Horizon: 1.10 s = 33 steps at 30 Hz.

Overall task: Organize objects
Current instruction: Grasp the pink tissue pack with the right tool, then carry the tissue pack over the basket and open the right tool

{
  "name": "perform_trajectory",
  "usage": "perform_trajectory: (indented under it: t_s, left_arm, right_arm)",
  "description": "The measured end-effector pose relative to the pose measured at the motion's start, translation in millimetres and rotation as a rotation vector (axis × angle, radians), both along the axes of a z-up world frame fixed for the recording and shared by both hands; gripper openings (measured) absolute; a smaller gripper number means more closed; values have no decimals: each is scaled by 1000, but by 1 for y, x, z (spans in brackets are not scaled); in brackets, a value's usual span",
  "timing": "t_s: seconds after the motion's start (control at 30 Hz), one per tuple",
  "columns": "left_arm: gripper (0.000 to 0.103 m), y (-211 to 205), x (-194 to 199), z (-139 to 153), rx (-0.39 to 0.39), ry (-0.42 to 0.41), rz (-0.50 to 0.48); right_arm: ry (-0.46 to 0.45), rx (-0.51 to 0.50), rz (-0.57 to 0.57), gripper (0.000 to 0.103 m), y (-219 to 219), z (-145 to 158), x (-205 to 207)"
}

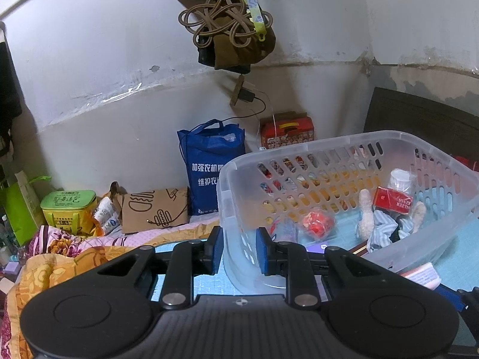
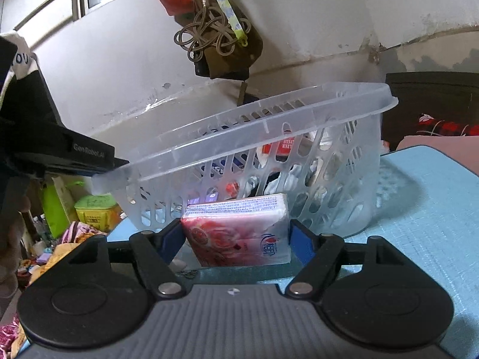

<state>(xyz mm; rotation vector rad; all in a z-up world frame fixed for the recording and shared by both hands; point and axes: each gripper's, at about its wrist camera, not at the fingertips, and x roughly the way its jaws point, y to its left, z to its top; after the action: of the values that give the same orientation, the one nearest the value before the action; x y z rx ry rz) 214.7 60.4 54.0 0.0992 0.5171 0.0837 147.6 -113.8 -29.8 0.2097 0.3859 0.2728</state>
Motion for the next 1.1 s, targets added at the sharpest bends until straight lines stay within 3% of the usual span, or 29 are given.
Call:
perform_trajectory:
  t_s: [0.6, 0.9, 1.0, 1.1]
  left_arm:
    - [27, 4, -1, 0, -24, -1, 3]
    - [27, 3, -2, 1, -33, 0, 3]
    - [27, 2, -2, 1, -26, -1, 5]
    - [27, 1, -2, 1, -23, 1, 6]
  right_arm:
    - [-8, 4, 60, 77, -22, 6, -28]
    - [-170, -4, 23, 77, -56, 75, -69]
    - [-189, -4, 23, 77, -62, 98, -56]
    - [-143, 8, 92, 77, -63, 119, -22]
